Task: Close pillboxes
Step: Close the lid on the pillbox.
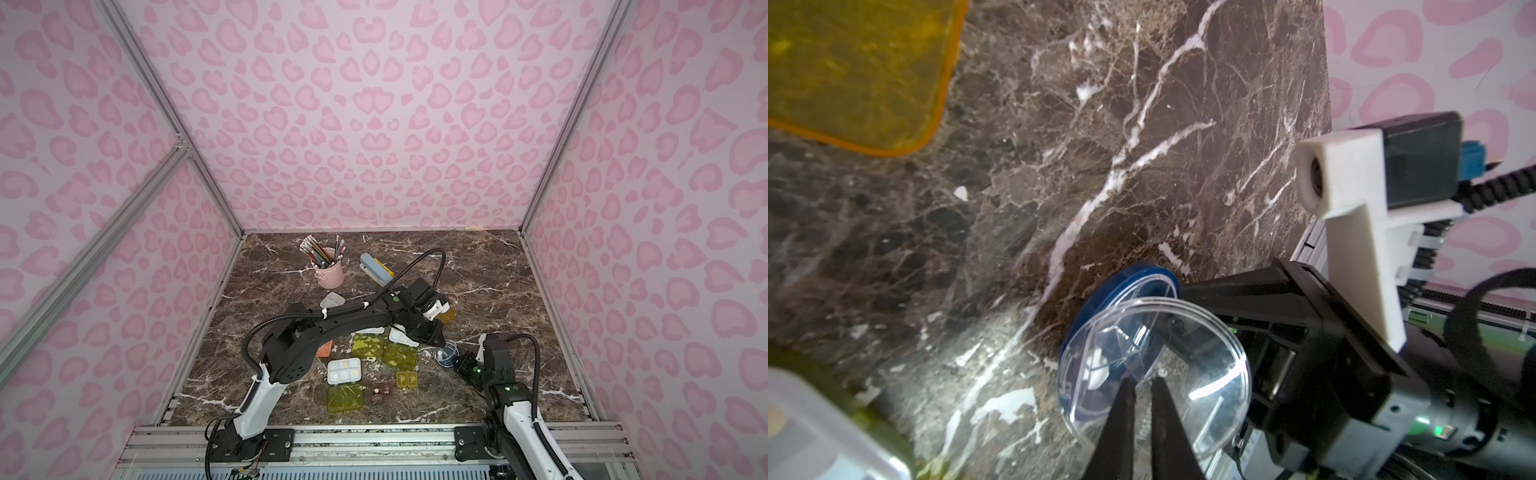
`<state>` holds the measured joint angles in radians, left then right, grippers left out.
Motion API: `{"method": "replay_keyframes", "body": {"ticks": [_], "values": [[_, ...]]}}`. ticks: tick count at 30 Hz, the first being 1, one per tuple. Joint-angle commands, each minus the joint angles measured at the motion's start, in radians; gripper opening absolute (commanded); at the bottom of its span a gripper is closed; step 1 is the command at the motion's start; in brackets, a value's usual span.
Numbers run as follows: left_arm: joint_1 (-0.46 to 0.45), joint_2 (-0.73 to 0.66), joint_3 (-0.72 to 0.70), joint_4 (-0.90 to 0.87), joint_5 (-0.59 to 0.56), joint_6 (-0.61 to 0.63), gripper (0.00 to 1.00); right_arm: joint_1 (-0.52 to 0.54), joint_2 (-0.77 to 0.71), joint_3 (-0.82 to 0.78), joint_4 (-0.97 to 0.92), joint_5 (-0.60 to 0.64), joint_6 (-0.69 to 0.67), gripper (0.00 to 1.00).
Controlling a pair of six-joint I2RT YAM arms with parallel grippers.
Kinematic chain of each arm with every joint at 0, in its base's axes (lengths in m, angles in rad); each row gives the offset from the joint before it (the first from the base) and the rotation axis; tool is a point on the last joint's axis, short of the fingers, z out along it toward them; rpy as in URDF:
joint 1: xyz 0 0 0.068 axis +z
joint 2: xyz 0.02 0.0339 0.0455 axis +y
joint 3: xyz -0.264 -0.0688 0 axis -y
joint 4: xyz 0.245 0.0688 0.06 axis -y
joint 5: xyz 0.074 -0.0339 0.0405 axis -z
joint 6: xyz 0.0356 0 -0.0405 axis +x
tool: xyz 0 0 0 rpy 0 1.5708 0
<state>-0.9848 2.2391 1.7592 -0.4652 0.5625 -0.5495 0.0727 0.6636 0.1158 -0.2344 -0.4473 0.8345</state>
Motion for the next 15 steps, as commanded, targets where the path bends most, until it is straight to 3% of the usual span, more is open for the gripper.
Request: {"method": "replay_keyframes", "body": {"ticks": [1,11,15], "values": [[-0.002,0.007,-0.004,0.018,0.016,-0.001,0.13,0.000,-0.005,0.001,0.014,-0.005,0.000,0.16],[-0.003,0.047,-0.021,0.075,0.047,-0.039,0.12,0.001,-0.021,0.005,0.001,-0.004,0.003,0.16],[-0.002,0.041,-0.021,0.068,0.043,-0.031,0.12,0.000,-0.035,0.012,-0.016,-0.004,-0.001,0.21]]}}
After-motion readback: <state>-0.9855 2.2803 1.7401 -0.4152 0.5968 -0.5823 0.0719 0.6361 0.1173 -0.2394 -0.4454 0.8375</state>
